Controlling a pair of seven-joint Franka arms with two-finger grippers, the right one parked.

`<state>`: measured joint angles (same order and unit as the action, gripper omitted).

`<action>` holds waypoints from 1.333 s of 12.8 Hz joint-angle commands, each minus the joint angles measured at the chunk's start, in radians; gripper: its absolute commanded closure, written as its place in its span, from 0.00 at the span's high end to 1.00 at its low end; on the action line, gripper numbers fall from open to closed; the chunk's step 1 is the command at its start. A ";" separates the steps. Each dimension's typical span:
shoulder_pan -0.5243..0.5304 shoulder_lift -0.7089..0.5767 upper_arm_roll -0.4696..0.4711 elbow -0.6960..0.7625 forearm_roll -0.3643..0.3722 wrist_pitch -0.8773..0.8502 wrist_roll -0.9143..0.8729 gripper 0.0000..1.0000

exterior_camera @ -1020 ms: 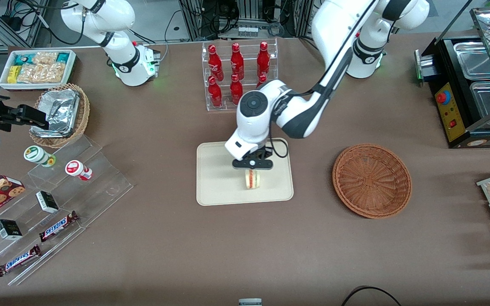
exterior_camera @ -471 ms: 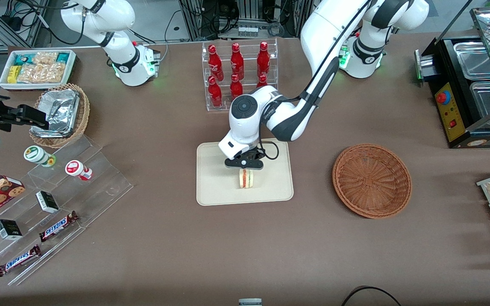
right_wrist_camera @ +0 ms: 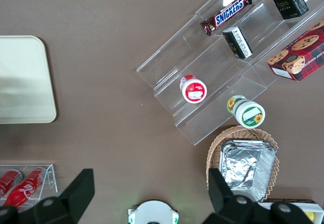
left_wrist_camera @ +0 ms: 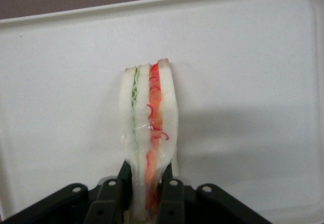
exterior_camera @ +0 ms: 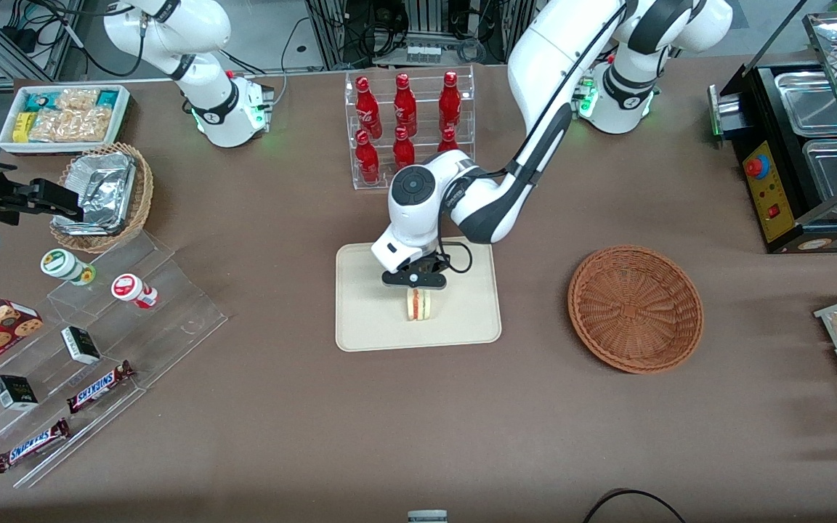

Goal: Place sandwich from basket to tray

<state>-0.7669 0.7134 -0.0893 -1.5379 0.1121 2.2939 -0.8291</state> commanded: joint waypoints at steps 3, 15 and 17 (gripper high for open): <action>-0.011 0.001 0.019 0.032 0.017 -0.008 -0.024 1.00; 0.274 -0.417 0.025 0.021 -0.005 -0.473 0.056 1.00; 0.337 -0.460 0.025 0.019 -0.018 -0.525 0.152 1.00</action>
<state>-0.4778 0.3059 -0.0547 -1.4873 0.1111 1.8044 -0.7455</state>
